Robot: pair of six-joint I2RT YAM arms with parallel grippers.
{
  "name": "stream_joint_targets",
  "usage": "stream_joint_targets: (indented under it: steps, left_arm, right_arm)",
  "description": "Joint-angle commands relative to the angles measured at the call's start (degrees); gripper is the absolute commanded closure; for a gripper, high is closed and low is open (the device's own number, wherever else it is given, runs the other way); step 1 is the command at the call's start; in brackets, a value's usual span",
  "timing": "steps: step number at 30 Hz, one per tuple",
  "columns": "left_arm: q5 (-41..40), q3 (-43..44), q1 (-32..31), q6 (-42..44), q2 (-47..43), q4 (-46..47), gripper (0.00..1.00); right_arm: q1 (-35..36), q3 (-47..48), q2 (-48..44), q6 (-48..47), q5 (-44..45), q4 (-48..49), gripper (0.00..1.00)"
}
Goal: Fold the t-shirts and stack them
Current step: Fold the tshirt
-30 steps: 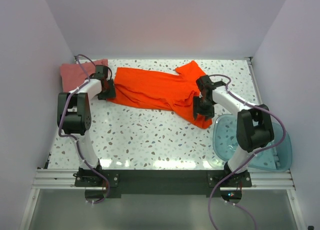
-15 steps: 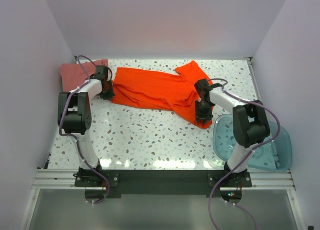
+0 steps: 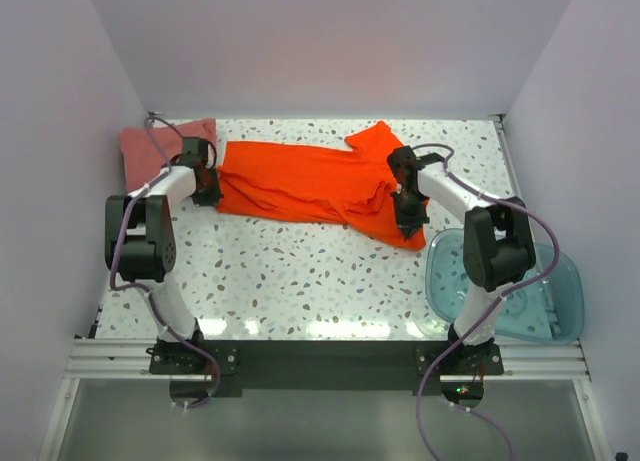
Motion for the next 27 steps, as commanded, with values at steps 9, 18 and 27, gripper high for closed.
stream_joint_targets:
  steps: [9, 18, 27]
  left_arm:
    - [-8.1, -10.0, 3.7, 1.5, -13.7, -2.6, 1.00]
    - [-11.8, -14.9, 5.3, -0.3, -19.3, -6.4, 1.00]
    - [-11.4, -18.0, 5.3, -1.9, -25.1, -11.1, 0.53]
  right_arm:
    - [0.0, 2.3, -2.3, -7.0, 8.2, -10.3, 1.00]
    - [0.0, -1.9, -5.2, -8.0, 6.9, -11.5, 1.00]
    - [0.1, -3.7, -8.2, -7.9, 2.0, -12.4, 0.79]
